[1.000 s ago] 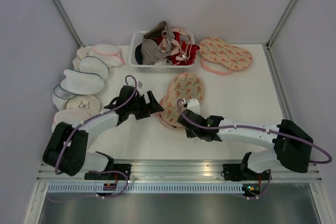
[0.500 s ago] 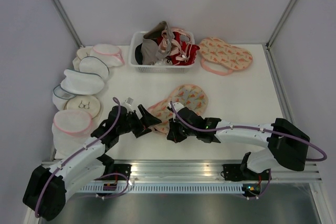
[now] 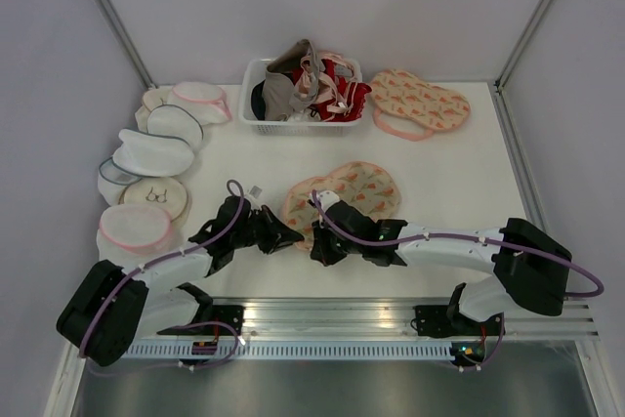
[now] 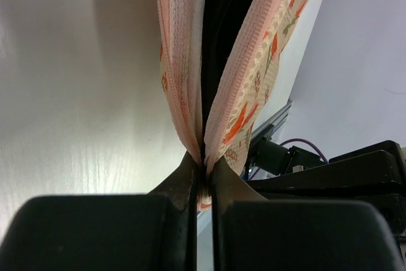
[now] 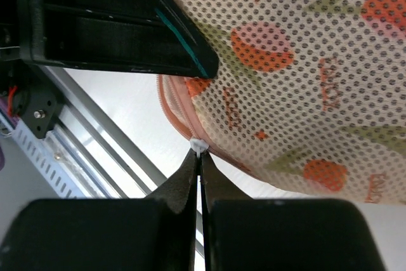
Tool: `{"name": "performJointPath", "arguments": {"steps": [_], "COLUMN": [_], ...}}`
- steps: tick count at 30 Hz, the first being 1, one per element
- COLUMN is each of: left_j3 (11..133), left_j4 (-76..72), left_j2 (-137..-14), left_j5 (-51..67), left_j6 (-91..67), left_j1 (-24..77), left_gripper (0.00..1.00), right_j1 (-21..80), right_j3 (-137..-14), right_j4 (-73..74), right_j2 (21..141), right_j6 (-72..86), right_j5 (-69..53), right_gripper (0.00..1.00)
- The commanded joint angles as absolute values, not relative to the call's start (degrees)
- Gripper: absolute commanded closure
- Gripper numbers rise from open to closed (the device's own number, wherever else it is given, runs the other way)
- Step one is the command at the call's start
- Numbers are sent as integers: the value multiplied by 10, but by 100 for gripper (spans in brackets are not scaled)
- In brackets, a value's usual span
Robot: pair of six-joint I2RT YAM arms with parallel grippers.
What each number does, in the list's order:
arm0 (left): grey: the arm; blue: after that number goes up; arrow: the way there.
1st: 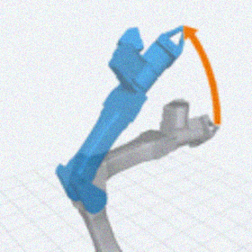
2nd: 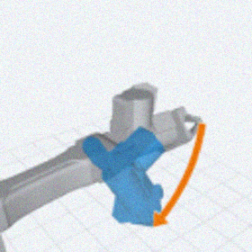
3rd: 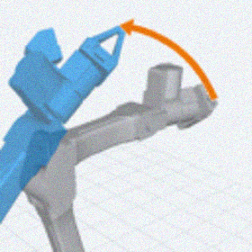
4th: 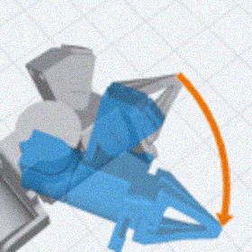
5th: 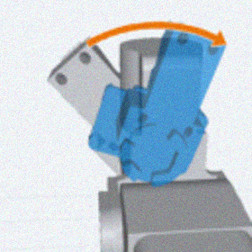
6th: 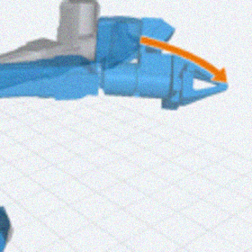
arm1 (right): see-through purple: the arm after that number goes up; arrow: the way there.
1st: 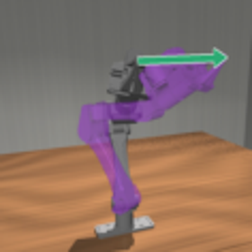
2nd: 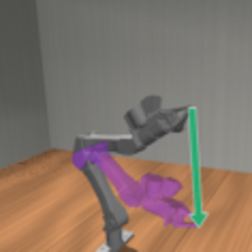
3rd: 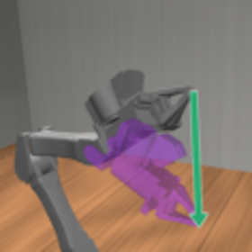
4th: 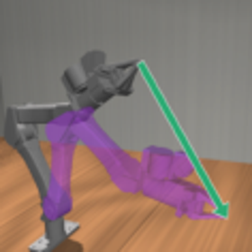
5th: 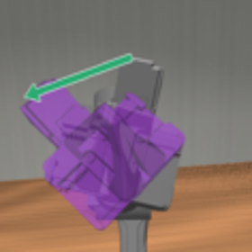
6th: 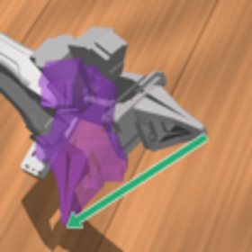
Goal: Unzip the laundry bag and remove the bra
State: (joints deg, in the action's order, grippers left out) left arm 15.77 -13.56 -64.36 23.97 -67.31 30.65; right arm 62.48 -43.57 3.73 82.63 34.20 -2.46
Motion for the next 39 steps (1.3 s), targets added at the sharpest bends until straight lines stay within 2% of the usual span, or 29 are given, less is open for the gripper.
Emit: {"name": "performJointPath", "arguments": {"steps": [1, 7, 12, 13, 14, 15, 18, 19, 25, 27, 28, 29, 32, 34, 36, 39], "left_j3": [170, 183, 177, 178, 178, 182, 190, 191, 201, 204, 205, 204, 204, 201, 198, 196], "left_j4": [-196, -163, -182, -183, -182, -177, -130, -106, -19, 8, 17, 21, 34, 40, 44, 51], "left_j2": [-654, -650, -654, -655, -655, -653, -626, -612, -506, -483, -477, -475, -464, -456, -448, -433], "left_j5": [229, 199, 199, 201, 203, 201, 176, 167, 96, 82, 82, 85, 94, 94, 89, 82], "left_j6": [-672, -651, -652, -652, -651, -650, -640, -635, -601, -590, -585, -579, -565, -559, -556, -551], "left_j1": [308, 308, 308, 308, 308, 308, 308, 308, 308, 308, 308, 308, 308, 308, 308, 308], "left_gripper": [98, 98, 96, 85, 69, 41, 15, 13, 11, 11, 11, 11, 11, 11, 11, 11], "right_j1": [629, 629, 630, 630, 629, 628, 621, 616, 572, 559, 556, 555, 556, 557, 566, 568], "right_j3": [-465, -500, -490, -486, -487, -490, -508, -518, -529, -537, -550, -558, -587, -601, -600, -613], "right_j4": [81, 282, 342, 346, 352, 363, 426, 464, 538, 565, 589, 600, 635, 597, 526, 418], "right_j2": [813, 834, 821, 818, 818, 823, 849, 859, 883, 875, 874, 870, 856, 842, 816, 816], "right_j6": [334, 382, 418, 419, 424, 429, 475, 500, 568, 609, 619, 625, 601, 556, 440, 374], "right_j5": [24, 209, 262, 267, 286, 296, 359, 373, 453, 477, 500, 508, 533, 521, 449, 358], "right_gripper": [100, 100, 100, 100, 100, 100, 100, 100, 97, 83, 73, 56, 40, 38, 37, 33]}}
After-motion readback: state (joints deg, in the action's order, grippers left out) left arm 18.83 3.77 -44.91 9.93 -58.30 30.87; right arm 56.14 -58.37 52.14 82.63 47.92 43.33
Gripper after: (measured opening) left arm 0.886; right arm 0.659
